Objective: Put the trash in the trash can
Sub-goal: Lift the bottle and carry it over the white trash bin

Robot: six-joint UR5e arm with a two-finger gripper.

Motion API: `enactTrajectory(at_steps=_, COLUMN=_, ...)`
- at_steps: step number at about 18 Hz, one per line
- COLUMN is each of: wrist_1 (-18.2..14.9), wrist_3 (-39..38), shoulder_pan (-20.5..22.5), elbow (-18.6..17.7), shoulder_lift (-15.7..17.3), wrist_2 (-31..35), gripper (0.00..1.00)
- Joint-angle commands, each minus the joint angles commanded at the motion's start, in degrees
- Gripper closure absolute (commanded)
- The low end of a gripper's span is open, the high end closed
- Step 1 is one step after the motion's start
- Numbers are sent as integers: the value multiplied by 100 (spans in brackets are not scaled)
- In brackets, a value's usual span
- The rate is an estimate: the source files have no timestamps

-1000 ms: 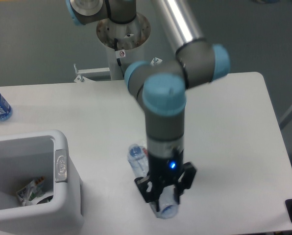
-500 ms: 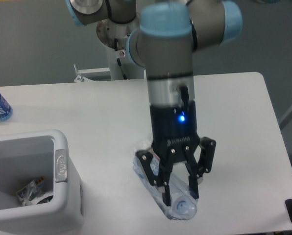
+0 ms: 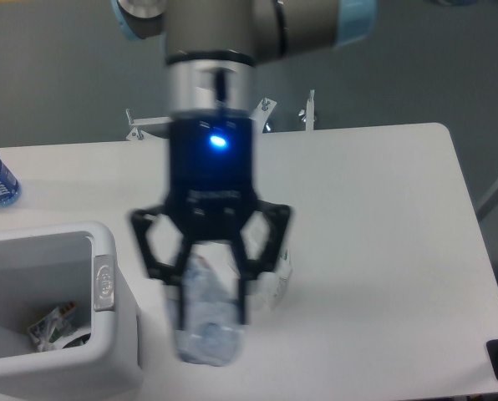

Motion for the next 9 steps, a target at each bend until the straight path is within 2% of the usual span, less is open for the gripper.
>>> enactTrajectory(at_steps=2, wrist_1=0, wrist_3=-9, shoulder_pan=-264, elbow=-18, shoulder_lift=-35, wrist_2=-9, gripper=40)
enactTrajectory(at_steps=6, wrist_1=0, wrist_3=-35, shoulder_pan=-809, elbow=-149, shoulder_lift=-79, wrist_2=0, gripper=39)
enactTrajectory(at_steps=7, wrist_1=-9, wrist_3=-35, shoulder_pan=-888, elbow=-202, shoulder_lift=-79, wrist_2=0, gripper=36)
enactTrajectory(at_steps=9, wrist_1=-9, wrist_3=-18, shoulder_pan=-915, elbow=-334, shoulder_lift=-70, wrist_2=9, gripper=5)
